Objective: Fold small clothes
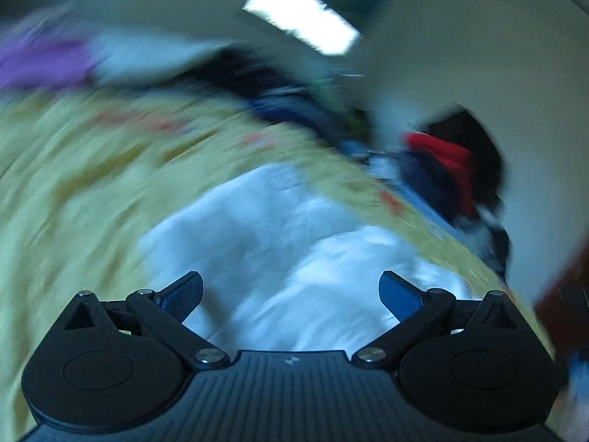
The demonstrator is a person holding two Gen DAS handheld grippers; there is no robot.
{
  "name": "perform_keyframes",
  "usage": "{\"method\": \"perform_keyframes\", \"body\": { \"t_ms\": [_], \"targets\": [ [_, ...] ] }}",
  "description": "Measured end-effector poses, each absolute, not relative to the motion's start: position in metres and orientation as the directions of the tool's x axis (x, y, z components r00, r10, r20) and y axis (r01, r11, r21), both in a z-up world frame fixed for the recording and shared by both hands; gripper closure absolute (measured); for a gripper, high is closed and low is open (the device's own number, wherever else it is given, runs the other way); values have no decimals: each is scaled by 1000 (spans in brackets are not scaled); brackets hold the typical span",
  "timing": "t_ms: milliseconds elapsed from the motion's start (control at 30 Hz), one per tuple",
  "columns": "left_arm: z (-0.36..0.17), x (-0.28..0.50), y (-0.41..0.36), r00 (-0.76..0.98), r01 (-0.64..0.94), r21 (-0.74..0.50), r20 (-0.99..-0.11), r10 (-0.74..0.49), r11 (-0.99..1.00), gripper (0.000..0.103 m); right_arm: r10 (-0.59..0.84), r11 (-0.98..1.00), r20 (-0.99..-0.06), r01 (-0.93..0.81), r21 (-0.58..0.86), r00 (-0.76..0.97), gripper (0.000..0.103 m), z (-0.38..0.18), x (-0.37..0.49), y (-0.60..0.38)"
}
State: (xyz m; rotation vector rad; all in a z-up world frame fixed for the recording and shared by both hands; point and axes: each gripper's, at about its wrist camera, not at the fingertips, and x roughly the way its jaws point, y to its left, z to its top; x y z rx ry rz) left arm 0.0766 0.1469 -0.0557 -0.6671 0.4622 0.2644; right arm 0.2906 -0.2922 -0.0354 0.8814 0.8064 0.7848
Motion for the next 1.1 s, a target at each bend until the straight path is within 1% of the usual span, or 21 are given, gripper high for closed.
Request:
{"method": "perform_keyframes", "body": {
  "t_ms": [67,167,300,367,400,433,467,500,533,567,633,700,733,800,833,900,933,967,1000,1033,1100],
  "targets": [
    [-70,67,157,820,-468,-553,-563,105,690,0,814,476,-317,-247,844,487,0,-33,275,-299],
    [-75,69,166,809,-507,-558,-571,140,657,0,809,494,-344,-235,837,476,0,-37,265,-296],
    [-81,104,182,790,-525,-610,-608,74,593,0,907,306,-217,-210,929,361,1,-48,275,-266],
    [-86,116,184,775,-549,-632,-629,51,547,0,941,211,-159,-152,966,300,1,-56,285,-247],
    [-87,118,183,775,-557,-631,-629,63,540,1,949,193,-159,-105,976,272,1,-62,293,-234],
    [-86,124,183,766,-564,-623,-640,61,542,2,948,226,-208,-49,973,240,2,-69,300,-221],
    [-86,128,180,759,-564,-612,-648,57,554,16,932,300,-290,-14,954,216,1,-75,307,-211],
    [-85,132,177,753,-563,-599,-656,54,569,36,910,370,-364,3,929,200,2,-82,312,-203],
    [-85,136,175,746,-553,-592,-665,33,587,63,897,400,-396,18,916,195,4,-90,317,-197],
    [-85,139,174,738,-547,-589,-674,12,595,70,898,393,-392,35,919,200,4,-96,318,-197],
    [-78,140,170,737,-539,-566,-676,23,624,76,900,377,-385,78,923,203,4,-97,320,-200],
    [-71,139,168,740,-531,-546,-672,40,647,76,904,362,-375,101,927,204,3,-92,319,-203],
    [-68,138,166,743,-527,-540,-667,48,656,76,910,348,-358,86,934,210,4,-85,318,-205],
    [-63,137,164,742,-525,-521,-667,61,673,76,924,328,-314,-27,944,220,7,-61,316,-204],
    [-62,137,163,742,-523,-514,-667,67,680,76,926,333,-309,-85,939,217,10,-48,316,-200],
    [-57,135,160,747,-524,-508,-660,82,684,77,915,391,-350,-224,893,202,18,-24,320,-184],
    [-53,135,158,752,-519,-503,-652,91,691,80,906,419,-376,-286,862,196,31,-17,321,-176],
    [-48,134,155,759,-511,-494,-643,100,703,82,894,447,-410,-345,825,180,48,-13,328,-162],
    [-42,135,152,765,-499,-482,-635,106,720,82,877,478,-453,-378,793,159,57,-12,334,-152],
    [-36,136,148,776,-481,-475,-621,106,737,84,853,514,-501,-397,761,145,60,-16,342,-141],
    [-23,137,140,799,-443,-479,-594,91,758,87,790,594,-602,-384,708,112,58,-37,362,-120]
  ]
}}
